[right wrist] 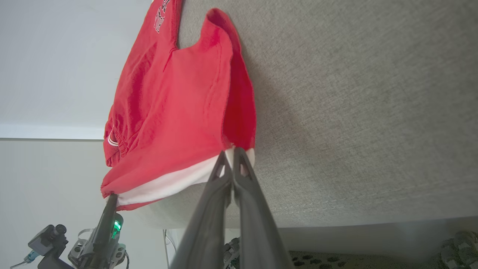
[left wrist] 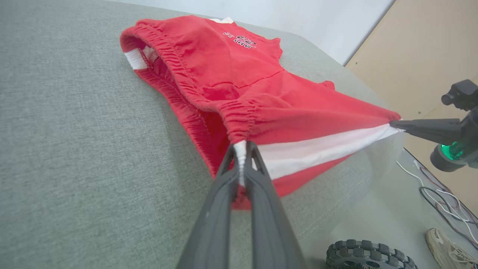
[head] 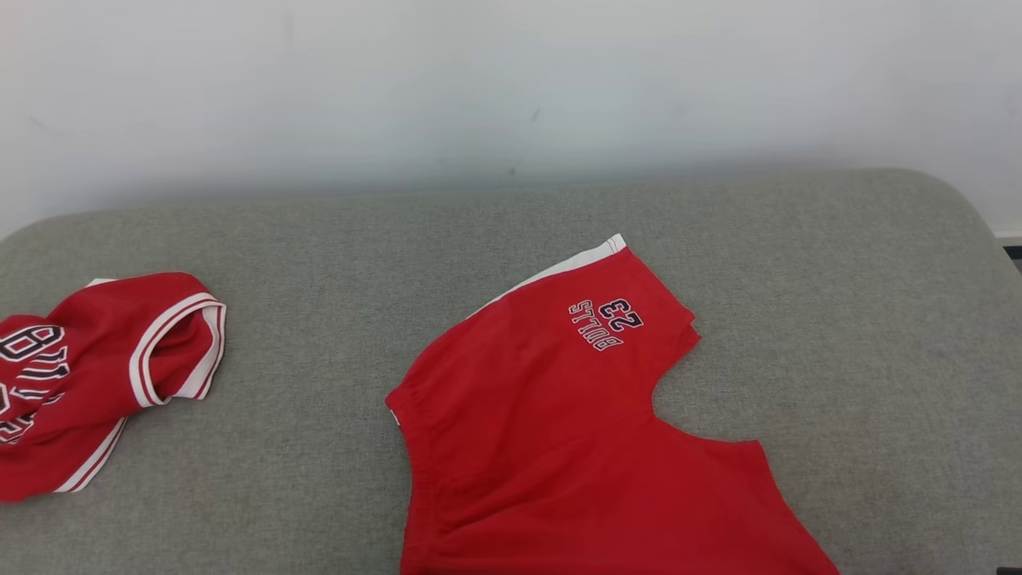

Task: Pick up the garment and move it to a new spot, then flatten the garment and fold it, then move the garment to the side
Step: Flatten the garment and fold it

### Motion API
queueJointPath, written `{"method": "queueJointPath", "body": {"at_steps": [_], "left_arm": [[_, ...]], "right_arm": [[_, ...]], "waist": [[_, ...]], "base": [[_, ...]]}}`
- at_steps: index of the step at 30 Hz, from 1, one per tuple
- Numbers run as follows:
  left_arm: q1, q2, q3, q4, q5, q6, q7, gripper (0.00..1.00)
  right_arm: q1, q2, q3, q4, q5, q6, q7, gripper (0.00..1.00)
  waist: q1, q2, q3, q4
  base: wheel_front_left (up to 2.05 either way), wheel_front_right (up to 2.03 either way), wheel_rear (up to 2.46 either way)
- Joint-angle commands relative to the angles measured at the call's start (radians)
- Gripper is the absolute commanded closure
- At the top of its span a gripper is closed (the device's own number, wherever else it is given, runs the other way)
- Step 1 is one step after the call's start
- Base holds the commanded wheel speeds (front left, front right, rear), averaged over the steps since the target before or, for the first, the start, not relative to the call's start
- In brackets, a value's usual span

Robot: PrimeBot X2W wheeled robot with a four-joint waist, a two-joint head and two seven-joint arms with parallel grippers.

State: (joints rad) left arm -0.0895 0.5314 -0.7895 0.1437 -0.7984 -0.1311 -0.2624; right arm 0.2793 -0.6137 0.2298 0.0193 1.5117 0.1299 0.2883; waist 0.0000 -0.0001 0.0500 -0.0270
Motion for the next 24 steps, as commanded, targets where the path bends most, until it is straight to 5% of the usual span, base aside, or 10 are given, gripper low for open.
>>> {"method": "queueJointPath", "body": {"at_steps": [1, 14, 24], "left_arm": [[0.014, -0.005, 0.004, 0.001, 0.011, 0.001, -0.001, 1.0], [-0.029, -0.043, 0.128, -0.09, 0.054, 0.002, -0.001, 1.0], [-0.237, -0.057, 0.161, -0.033, 0.0, 0.002, -0.001, 1.0]], "right_arm": [[0.009, -0.002, -0.004, 0.003, 0.004, 0.002, -0.007, 1.0], [-0.137, -0.047, -0.074, -0.049, -0.03, 0.002, -0.048, 1.0], [-0.543, -0.04, -0.05, 0.173, -0.176, 0.0, -0.021, 1.0]], "waist": [[0.0, 0.0001, -0.005, 0.007], [0.0, 0.0001, 0.008, 0.041], [0.0, 0.0001, 0.111, 0.083]], "base": [[0.0, 0.0, 0.0], [0.0, 0.0, 0.0], [0.0, 0.0, 0.0]]}}
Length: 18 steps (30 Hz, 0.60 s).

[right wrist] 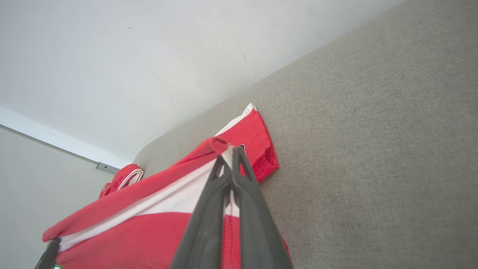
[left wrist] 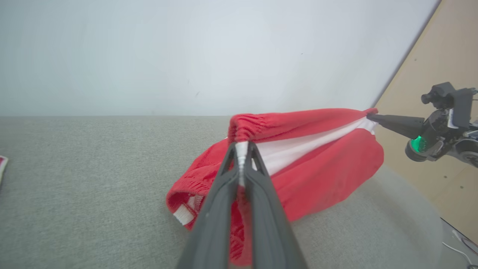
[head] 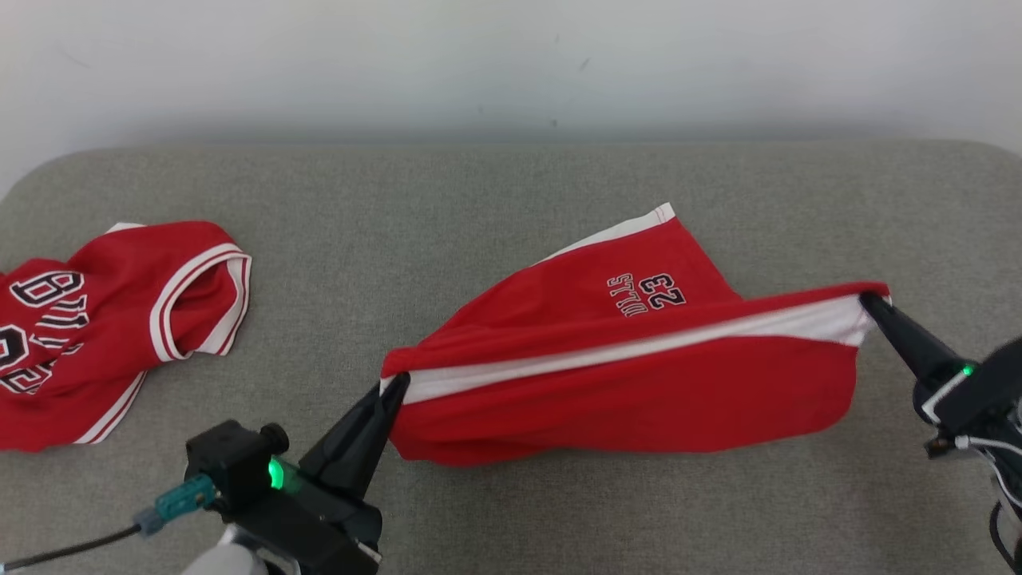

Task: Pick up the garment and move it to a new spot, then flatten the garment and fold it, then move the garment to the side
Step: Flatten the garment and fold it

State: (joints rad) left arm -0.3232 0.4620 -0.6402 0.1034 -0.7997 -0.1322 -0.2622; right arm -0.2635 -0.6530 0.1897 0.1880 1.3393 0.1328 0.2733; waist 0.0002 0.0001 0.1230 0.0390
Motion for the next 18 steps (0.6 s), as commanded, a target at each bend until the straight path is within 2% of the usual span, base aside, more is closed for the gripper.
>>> {"method": "queueJointPath", "body": {"at_steps": [1, 2, 8, 13, 18], "left_arm": [[-0.03, 0.017, 0.006, 0.018, 0.002, 0.003, -0.002, 1.0], [-0.081, 0.017, -0.013, 0.046, -0.013, 0.003, -0.002, 1.0], [-0.225, 0.008, -0.066, 0.135, -0.047, 0.003, -0.002, 1.0], [-0.302, -0.013, -0.086, 0.208, -0.073, 0.003, -0.001, 1.0], [-0.344, -0.027, -0.118, 0.251, -0.085, 0.003, -0.001, 1.0]], "right_arm": [[-0.048, 0.007, 0.001, 0.035, -0.024, -0.003, 0.003, 1.0], [-0.144, 0.015, 0.025, 0.093, -0.071, -0.003, 0.021, 1.0], [-0.406, 0.072, 0.084, 0.27, -0.17, -0.003, 0.047, 1.0], [-0.57, 0.122, 0.138, 0.392, -0.233, -0.003, 0.039, 1.0], [-0.661, 0.145, 0.185, 0.488, -0.285, -0.003, 0.027, 1.0]], "waist": [[-0.0002, -0.0001, 0.053, 0.021], [-0.0002, -0.0001, 0.086, 0.033], [-0.0002, -0.0001, 0.172, 0.058], [-0.0002, -0.0001, 0.221, 0.072], [-0.0002, -0.0001, 0.248, 0.087]], "base": [[0.0, 0.0, 0.0], [0.0, 0.0, 0.0], [0.0, 0.0, 0.0], [0.0, 0.0, 0.0], [0.0, 0.0, 0.0]]}}
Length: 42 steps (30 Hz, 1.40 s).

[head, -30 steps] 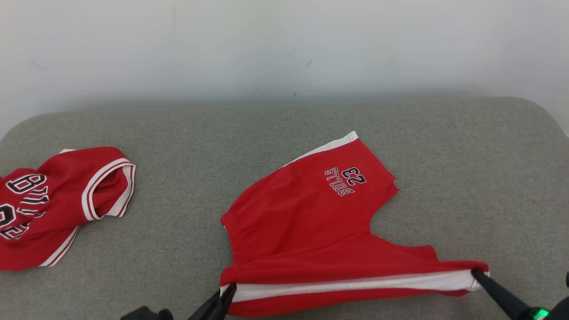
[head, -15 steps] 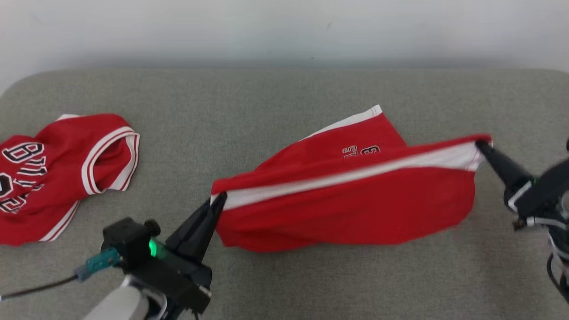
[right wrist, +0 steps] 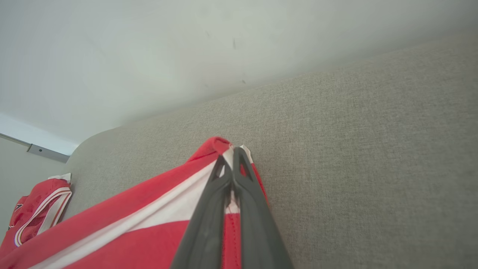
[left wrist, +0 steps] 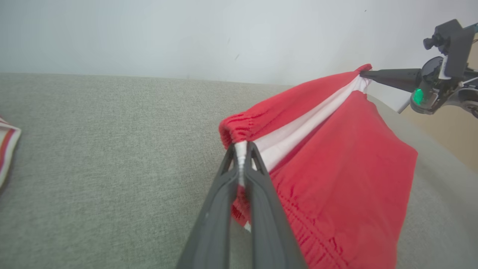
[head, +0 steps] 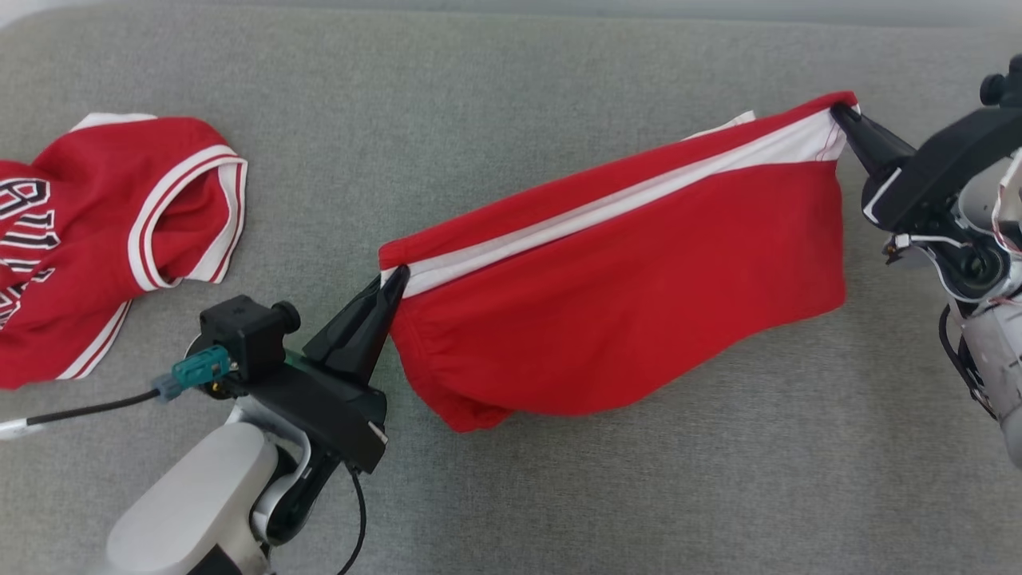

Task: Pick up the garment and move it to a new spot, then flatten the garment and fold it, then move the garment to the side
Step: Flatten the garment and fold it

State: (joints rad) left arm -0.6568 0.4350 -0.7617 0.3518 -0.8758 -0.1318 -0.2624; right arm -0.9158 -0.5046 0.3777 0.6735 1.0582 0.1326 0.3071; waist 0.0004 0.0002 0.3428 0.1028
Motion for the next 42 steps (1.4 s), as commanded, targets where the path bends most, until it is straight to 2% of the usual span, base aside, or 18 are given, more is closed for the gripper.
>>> {"method": "queueJointPath", "body": {"at_steps": [1, 10, 17, 18, 19, 20, 21, 25, 31, 35, 38, 42], "left_arm": [[-0.019, -0.003, -0.001, 0.012, -0.011, 0.003, -0.001, 1.0], [-0.071, -0.041, -0.053, 0.072, -0.024, 0.003, -0.001, 1.0], [-0.098, -0.057, -0.091, 0.109, -0.04, 0.003, -0.001, 1.0], [-0.1, -0.058, -0.095, 0.115, -0.043, 0.003, -0.001, 1.0], [-0.102, -0.057, -0.097, 0.122, -0.04, 0.003, -0.001, 0.93], [-0.104, -0.058, -0.096, 0.126, -0.033, 0.003, -0.001, 0.41], [-0.103, -0.062, -0.097, 0.132, -0.031, 0.003, -0.001, 0.0], [-0.087, -0.07, -0.096, 0.149, -0.023, 0.003, -0.001, 0.0], [-0.042, -0.054, -0.073, 0.157, -0.002, 0.003, -0.001, 0.0], [0.013, -0.047, -0.013, 0.144, 0.034, 0.003, -0.001, 0.0], [0.075, -0.051, 0.037, 0.129, 0.068, 0.003, -0.001, 0.0], [0.154, -0.06, 0.144, 0.102, 0.161, 0.01, -0.001, 0.0]], "right_arm": [[-0.027, 0.003, 0.007, 0.024, -0.012, -0.003, -0.012, 1.0], [-0.13, 0.02, 0.107, 0.157, -0.078, -0.003, -0.062, 1.0], [-0.15, 0.033, 0.168, 0.217, -0.083, -0.003, -0.08, 1.0], [-0.151, 0.033, 0.182, 0.221, -0.09, -0.003, -0.083, 0.55], [-0.152, 0.033, 0.195, 0.224, -0.094, -0.002, -0.091, 0.04], [-0.154, 0.033, 0.202, 0.229, -0.093, -0.002, -0.1, 0.0], [-0.155, 0.034, 0.207, 0.233, -0.086, -0.002, -0.105, 0.0], [-0.148, 0.031, 0.231, 0.245, -0.069, -0.002, -0.12, 0.0], [-0.108, 0.028, 0.267, 0.258, -0.035, -0.002, -0.154, 0.0], [-0.065, 0.015, 0.297, 0.242, -0.024, -0.002, -0.207, 0.0], [-0.022, -0.011, 0.327, 0.221, -0.043, -0.002, -0.288, 0.0], [0.047, -0.032, 0.363, 0.204, -0.05, -0.002, -0.383, 0.0]], "waist": [[-0.0004, -0.0002, 0.033, 0.027], [-0.0004, -0.0002, 0.06, 0.046], [-0.0004, -0.0002, 0.053, 0.04], [-0.0004, -0.0002, 0.051, 0.038], [-0.0004, -0.0002, 0.047, 0.036], [-0.0004, -0.0002, 0.043, 0.035], [-0.0004, -0.0002, 0.038, 0.034], [-0.0004, -0.0002, 0.009, 0.032], [-0.0004, -0.0002, -0.058, 0.02], [-0.0004, -0.0002, -0.102, 0.014], [-0.0004, -0.0002, -0.133, 0.01], [-0.0004, -0.0002, -0.163, 0.005]], "base": [[0.0, 0.0, 0.0], [0.0, 0.0, 0.0], [0.0, 0.0, 0.0], [0.0, 0.0, 0.0], [0.0, 0.0, 0.0], [0.0, 0.0, 0.0], [0.0, 0.0, 0.0], [0.0, 0.0, 0.0], [0.0, 0.0, 0.0], [0.0, 0.0, 0.0], [0.0, 0.0, 0.0], [0.0, 0.0, 0.0]]}}
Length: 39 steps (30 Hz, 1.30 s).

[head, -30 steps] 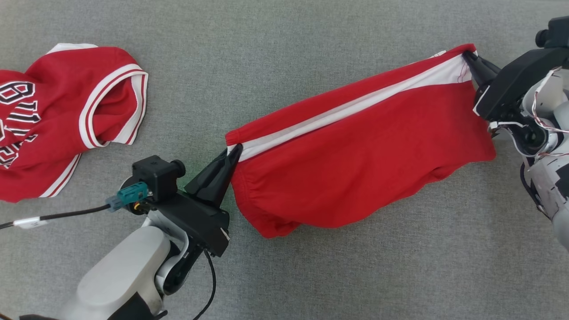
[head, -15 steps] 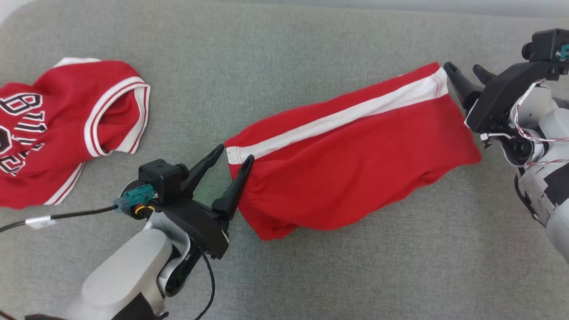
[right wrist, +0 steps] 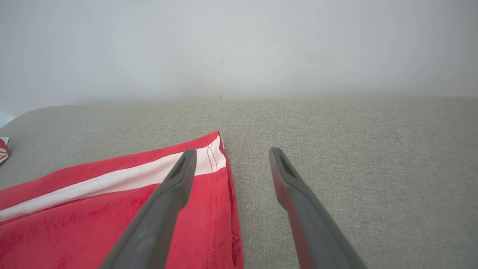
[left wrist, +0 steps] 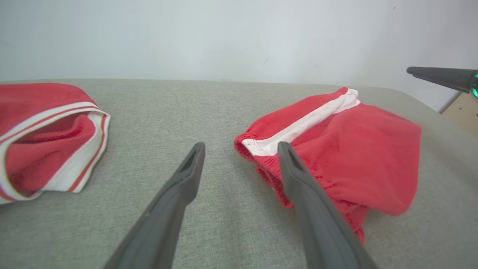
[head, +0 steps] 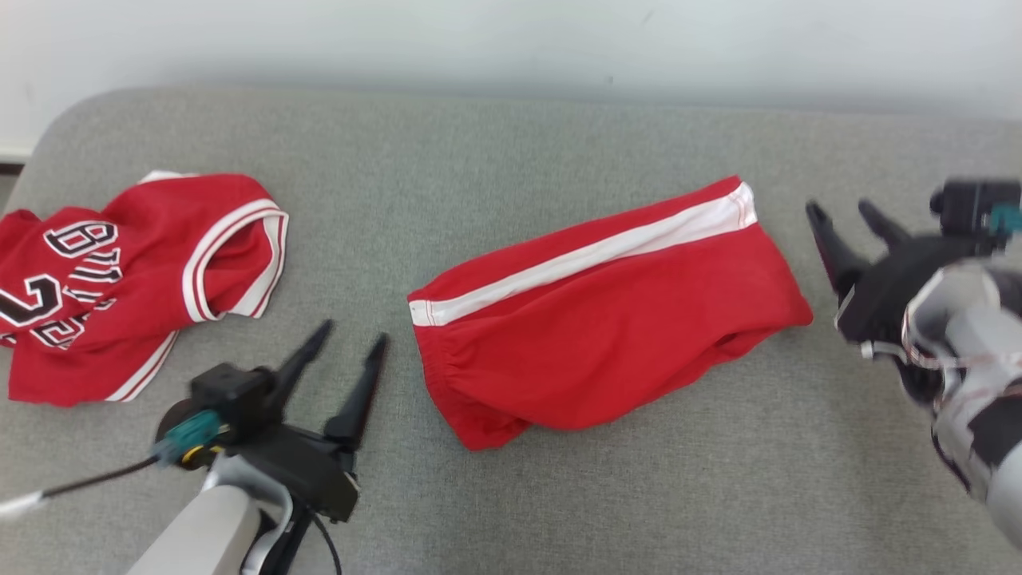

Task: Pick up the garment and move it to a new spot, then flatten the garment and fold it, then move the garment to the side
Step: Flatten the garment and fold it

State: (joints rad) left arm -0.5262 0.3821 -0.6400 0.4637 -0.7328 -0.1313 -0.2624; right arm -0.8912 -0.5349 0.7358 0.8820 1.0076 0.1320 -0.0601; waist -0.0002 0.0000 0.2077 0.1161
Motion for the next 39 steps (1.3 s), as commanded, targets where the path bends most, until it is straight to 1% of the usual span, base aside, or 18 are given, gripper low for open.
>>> {"method": "queueJointPath", "body": {"at_steps": [1, 3, 5, 8, 14, 17, 18, 22, 25, 28, 31, 33, 34, 39], "left_arm": [[0.023, -0.007, 0.022, -0.01, 0.018, 0.009, -0.001, 0.0], [0.07, -0.024, 0.105, -0.045, 0.079, 0.028, -0.001, 0.0], [0.125, -0.042, 0.189, -0.103, 0.162, 0.052, -0.001, 0.0], [0.217, -0.09, 0.308, -0.187, 0.264, 0.077, -0.001, 0.0], [0.377, -0.205, 0.498, -0.295, 0.413, 0.066, -0.001, 0.0], [0.437, -0.261, 0.582, -0.332, 0.466, 0.063, -0.001, 0.0], [0.455, -0.276, 0.603, -0.341, 0.479, 0.055, -0.001, 0.0], [0.503, -0.311, 0.643, -0.349, 0.516, 0.029, -0.001, 0.0], [0.512, -0.324, 0.653, -0.35, 0.532, 0.017, -0.001, 0.0], [0.513, -0.329, 0.665, -0.359, 0.536, 0.011, -0.001, 0.0], [0.49, -0.332, 0.665, -0.354, 0.53, 0.009, -0.001, 0.0], [0.477, -0.333, 0.652, -0.349, 0.514, 0.006, -0.001, 0.0], [0.467, -0.331, 0.636, -0.34, 0.499, 0.004, -0.001, 0.0], [0.452, -0.332, 0.608, -0.34, 0.472, 0.007, -0.001, 0.0]], "right_arm": [[0.023, -0.001, 0.005, -0.004, 0.0, -0.002, -0.016, 0.0], [0.055, -0.004, 0.012, -0.008, 0.015, -0.002, -0.05, 0.0], [0.089, -0.006, 0.021, -0.01, 0.029, -0.002, -0.079, 0.0], [0.136, -0.008, 0.031, -0.015, 0.042, -0.002, -0.117, 0.0], [0.214, -0.003, 0.031, -0.012, 0.086, -0.002, -0.163, 0.0], [0.239, -0.004, 0.033, -0.015, 0.095, -0.002, -0.179, 0.0], [0.245, -0.005, 0.034, -0.015, 0.096, -0.002, -0.182, 0.0], [0.253, 0.001, 0.034, -0.009, 0.098, -0.002, -0.191, 0.0], [0.23, 0.004, 0.041, 0.0, 0.092, -0.002, -0.192, 0.0], [0.182, 0.026, 0.043, 0.026, 0.093, -0.002, -0.169, 0.0], [0.132, 0.046, 0.054, 0.089, 0.073, -0.002, -0.135, 0.0], [0.093, 0.067, 0.062, 0.131, 0.062, -0.002, -0.113, 0.0], [0.063, 0.079, 0.066, 0.174, 0.056, -0.002, -0.091, 0.0], [0.013, 0.095, 0.081, 0.264, 0.042, -0.002, -0.04, 0.0]], "waist": [[0.0002, 0.0, -0.028, -0.008], [0.0002, 0.0, -0.039, -0.012], [0.0002, 0.0, -0.048, -0.016], [0.0002, 0.0, -0.056, -0.02], [0.0002, 0.0, -0.07, -0.023], [0.0002, 0.0, -0.076, -0.023], [0.0002, 0.0, -0.077, -0.022], [0.0002, 0.0, -0.08, -0.017], [0.0002, 0.0, -0.077, -0.007], [0.0002, 0.0, -0.066, -0.004], [0.0002, 0.0, -0.05, 0.012], [0.0002, 0.0, -0.038, 0.027], [0.0002, 0.0, -0.027, 0.043], [0.0002, 0.0, -0.001, 0.083]], "base": [[0.0, 0.0, 0.0], [0.0, 0.0, 0.0], [0.0, 0.0, 0.0], [0.0, 0.0, 0.0], [0.0, 0.0, 0.0], [0.0, 0.0, 0.0], [0.0, 0.0, 0.0], [0.0, 0.0, 0.0], [0.0, 0.0, 0.0], [0.0, 0.0, 0.0], [0.0, 0.0, 0.0], [0.0, 0.0, 0.0], [0.0, 0.0, 0.0], [0.0, 0.0, 0.0]]}}
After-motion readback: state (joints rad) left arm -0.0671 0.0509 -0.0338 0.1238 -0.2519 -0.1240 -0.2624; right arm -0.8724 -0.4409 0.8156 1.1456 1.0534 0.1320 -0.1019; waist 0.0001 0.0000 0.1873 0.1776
